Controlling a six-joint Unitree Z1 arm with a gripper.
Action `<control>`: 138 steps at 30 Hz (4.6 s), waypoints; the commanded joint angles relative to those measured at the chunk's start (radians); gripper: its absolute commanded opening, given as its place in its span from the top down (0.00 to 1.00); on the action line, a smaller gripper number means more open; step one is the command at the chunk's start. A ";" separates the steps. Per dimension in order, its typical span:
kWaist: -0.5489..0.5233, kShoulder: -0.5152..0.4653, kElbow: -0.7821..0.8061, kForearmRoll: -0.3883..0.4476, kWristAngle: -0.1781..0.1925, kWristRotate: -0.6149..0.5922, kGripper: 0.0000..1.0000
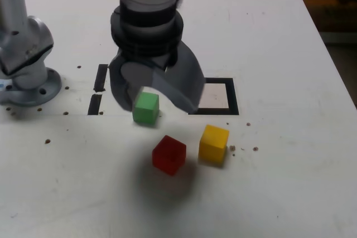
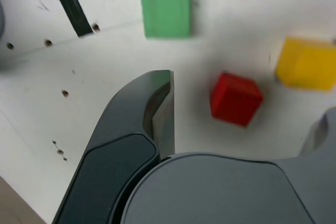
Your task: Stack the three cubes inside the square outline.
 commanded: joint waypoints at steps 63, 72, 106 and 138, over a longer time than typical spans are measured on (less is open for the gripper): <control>-0.019 0.148 -0.154 0.178 0.055 0.051 0.88; 0.183 0.165 -0.358 0.247 0.069 0.087 0.90; 0.363 0.325 -0.150 -0.058 0.068 -0.004 0.89; 0.339 0.250 -0.205 0.031 0.088 0.025 0.00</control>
